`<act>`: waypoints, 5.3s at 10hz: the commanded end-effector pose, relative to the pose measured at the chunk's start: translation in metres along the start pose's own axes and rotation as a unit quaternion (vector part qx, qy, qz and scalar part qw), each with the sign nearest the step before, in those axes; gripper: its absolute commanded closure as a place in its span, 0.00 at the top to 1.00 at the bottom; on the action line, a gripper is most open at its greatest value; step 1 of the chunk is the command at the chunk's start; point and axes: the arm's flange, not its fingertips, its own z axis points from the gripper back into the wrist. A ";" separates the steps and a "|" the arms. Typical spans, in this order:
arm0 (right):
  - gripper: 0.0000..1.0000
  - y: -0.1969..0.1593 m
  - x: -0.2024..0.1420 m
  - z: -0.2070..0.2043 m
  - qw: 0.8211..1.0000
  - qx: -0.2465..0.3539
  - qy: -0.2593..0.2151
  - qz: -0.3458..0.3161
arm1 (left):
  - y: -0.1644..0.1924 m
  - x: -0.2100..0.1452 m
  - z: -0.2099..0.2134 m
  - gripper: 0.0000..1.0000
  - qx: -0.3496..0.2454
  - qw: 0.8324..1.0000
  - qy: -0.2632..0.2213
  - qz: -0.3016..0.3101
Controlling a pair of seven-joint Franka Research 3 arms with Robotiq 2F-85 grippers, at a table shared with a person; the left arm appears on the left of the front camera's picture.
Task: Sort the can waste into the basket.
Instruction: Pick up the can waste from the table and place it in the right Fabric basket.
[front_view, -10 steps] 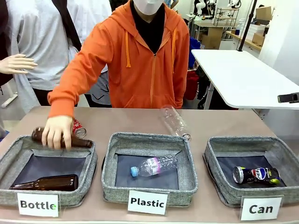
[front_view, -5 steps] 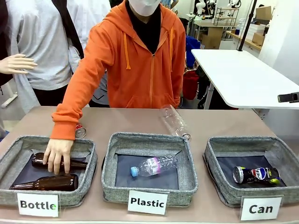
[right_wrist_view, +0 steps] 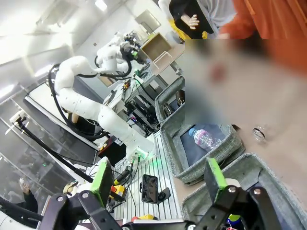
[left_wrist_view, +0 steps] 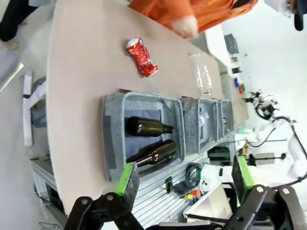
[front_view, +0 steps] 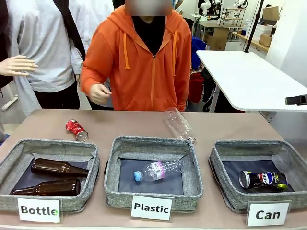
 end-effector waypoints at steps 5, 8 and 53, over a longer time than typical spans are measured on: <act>1.00 0.002 -0.001 0.003 1.000 0.005 0.007 0.007 | -0.142 0.080 -0.243 1.00 0.293 0.950 0.109 0.001; 1.00 0.002 -0.001 0.003 1.000 0.005 0.007 0.007 | -0.157 0.093 -0.349 1.00 0.384 0.911 0.148 -0.036; 1.00 0.002 -0.001 0.003 1.000 0.005 0.007 0.007 | -0.013 0.119 -0.512 1.00 0.026 0.264 0.473 -0.840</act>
